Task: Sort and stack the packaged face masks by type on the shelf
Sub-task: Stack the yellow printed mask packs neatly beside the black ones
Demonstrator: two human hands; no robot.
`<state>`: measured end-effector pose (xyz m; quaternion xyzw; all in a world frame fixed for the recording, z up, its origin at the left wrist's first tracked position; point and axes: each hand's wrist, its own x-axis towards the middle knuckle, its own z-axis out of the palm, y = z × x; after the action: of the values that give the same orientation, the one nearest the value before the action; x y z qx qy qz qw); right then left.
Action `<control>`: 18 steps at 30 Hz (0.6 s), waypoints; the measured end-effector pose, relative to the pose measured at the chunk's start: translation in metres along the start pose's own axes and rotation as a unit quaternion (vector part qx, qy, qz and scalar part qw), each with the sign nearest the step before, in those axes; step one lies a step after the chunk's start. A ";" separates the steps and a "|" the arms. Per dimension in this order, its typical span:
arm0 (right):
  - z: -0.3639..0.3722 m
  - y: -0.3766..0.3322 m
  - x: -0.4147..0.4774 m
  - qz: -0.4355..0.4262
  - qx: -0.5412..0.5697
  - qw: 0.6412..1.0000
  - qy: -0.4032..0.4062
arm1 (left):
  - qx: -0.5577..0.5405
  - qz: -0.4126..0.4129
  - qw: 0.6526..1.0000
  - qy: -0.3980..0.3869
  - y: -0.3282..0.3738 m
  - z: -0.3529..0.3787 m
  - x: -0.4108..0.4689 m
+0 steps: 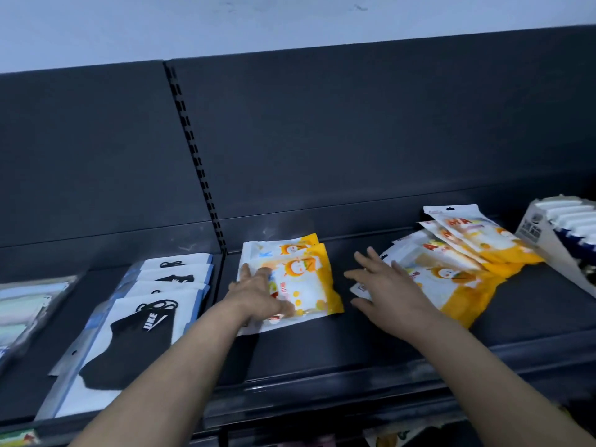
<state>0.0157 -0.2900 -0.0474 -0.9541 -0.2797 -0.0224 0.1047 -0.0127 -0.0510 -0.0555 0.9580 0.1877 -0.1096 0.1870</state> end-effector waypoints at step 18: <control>-0.017 0.112 -0.045 0.055 -0.054 0.997 0.032 | -0.204 0.102 0.927 0.299 0.129 0.051 -0.032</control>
<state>0.0381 -0.4097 -0.0561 -0.9711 -0.2216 -0.0617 0.0631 0.0029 -0.1923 -0.0522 0.9015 0.1547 0.2422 0.3236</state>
